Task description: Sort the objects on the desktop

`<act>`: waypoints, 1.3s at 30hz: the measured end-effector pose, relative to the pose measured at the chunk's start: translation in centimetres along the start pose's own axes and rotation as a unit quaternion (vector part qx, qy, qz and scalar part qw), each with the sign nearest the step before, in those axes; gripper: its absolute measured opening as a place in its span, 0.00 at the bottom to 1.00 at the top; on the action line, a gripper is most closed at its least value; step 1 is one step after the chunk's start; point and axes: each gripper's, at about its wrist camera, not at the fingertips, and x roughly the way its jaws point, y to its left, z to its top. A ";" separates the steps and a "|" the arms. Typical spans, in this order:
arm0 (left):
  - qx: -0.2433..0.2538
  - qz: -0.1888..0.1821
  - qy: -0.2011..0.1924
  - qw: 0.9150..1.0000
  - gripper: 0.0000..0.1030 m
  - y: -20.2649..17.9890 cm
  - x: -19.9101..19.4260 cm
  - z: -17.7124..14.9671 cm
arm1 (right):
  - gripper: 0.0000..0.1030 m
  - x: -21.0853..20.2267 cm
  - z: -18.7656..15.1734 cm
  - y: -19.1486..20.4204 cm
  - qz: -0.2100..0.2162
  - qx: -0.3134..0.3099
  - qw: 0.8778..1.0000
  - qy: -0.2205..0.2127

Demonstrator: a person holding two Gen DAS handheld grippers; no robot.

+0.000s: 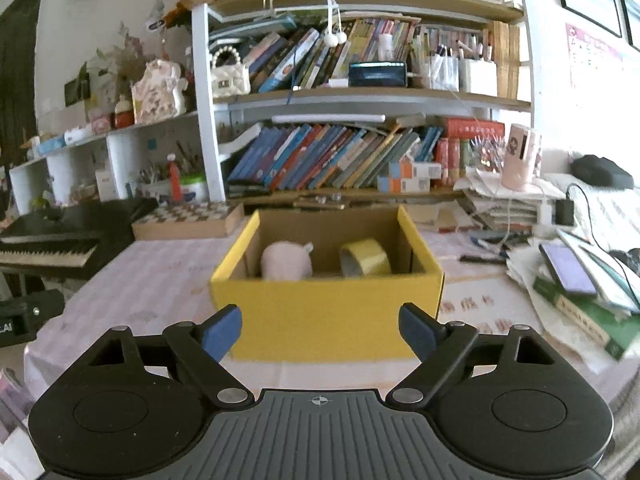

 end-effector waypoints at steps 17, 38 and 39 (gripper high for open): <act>0.032 -0.042 0.021 0.998 1.00 4.1 -5.5 -5.0 | 0.87 -5.7 -6.2 4.7 -0.022 0.014 0.998 0.049; 0.051 -0.037 0.068 0.996 1.00 5.1 -6.2 -7.0 | 0.98 -6.7 -8.2 6.5 -0.022 0.002 0.995 0.094; 0.052 -0.037 0.069 0.996 1.00 5.0 -6.2 -7.1 | 0.98 -6.7 -8.2 6.5 -0.021 0.002 0.995 0.096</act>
